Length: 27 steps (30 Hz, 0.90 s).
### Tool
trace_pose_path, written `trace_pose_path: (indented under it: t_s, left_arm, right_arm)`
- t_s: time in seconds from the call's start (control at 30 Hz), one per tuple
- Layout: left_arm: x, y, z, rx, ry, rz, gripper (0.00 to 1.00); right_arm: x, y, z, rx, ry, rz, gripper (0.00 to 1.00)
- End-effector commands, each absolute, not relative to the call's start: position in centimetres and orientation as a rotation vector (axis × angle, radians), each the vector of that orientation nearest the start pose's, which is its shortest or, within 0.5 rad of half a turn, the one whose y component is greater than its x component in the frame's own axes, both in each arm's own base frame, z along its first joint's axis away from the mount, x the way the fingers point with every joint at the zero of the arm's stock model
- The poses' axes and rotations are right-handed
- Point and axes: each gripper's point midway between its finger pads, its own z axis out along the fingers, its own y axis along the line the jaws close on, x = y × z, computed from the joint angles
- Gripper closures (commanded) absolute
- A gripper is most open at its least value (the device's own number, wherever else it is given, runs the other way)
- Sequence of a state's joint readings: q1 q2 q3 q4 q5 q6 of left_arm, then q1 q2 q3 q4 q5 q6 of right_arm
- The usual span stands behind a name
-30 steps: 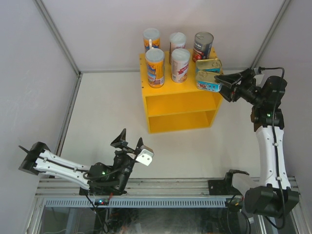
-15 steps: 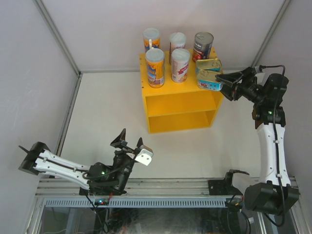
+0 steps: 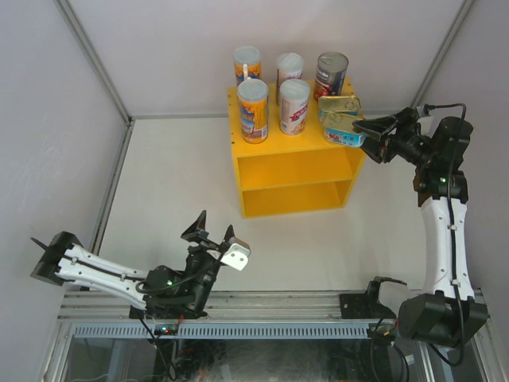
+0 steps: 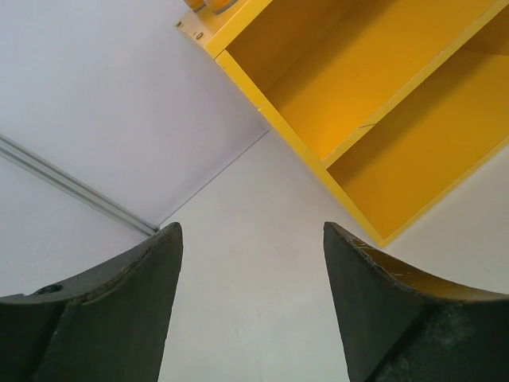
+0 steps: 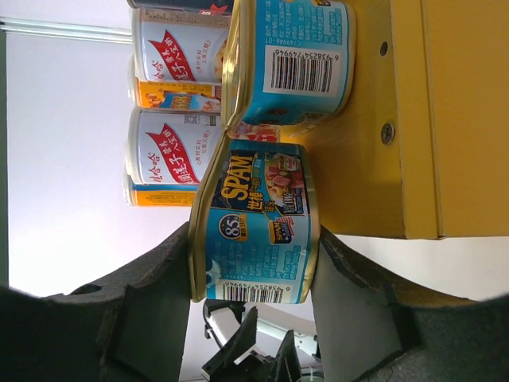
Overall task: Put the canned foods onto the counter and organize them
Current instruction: Place the canned food on the counter.
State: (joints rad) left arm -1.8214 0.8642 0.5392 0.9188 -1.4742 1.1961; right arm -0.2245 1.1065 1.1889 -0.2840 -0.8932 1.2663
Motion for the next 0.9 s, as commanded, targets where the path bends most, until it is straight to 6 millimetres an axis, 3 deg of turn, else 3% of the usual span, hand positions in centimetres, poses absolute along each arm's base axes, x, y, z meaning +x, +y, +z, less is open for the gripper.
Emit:
trace_pose_path:
  t_s: [0.0,0.2,0.53,0.87]
  left_arm:
    - [13.4,-19.2,32.9,0.596,1.391,0.126,0.25]
    - [13.4,-19.1,33.1,0.585,1.397,0.115,0.25]
    - [13.1,-19.2,33.0,0.582,1.412,0.104,0.25]
    - [12.7,-19.7,33.1,0.591,1.411,0.097,0.25]
  right_arm:
    - [31.9,8.7,39.0,0.680,1.821,1.436,0.48]
    - [31.9,8.5,38.6,0.685,1.830,1.416,0.47]
    - [32.0,8.0,37.8,0.707,1.850,1.363,0.33]
    - [31.2,8.0,37.6,0.699,1.864,1.339,0.33]
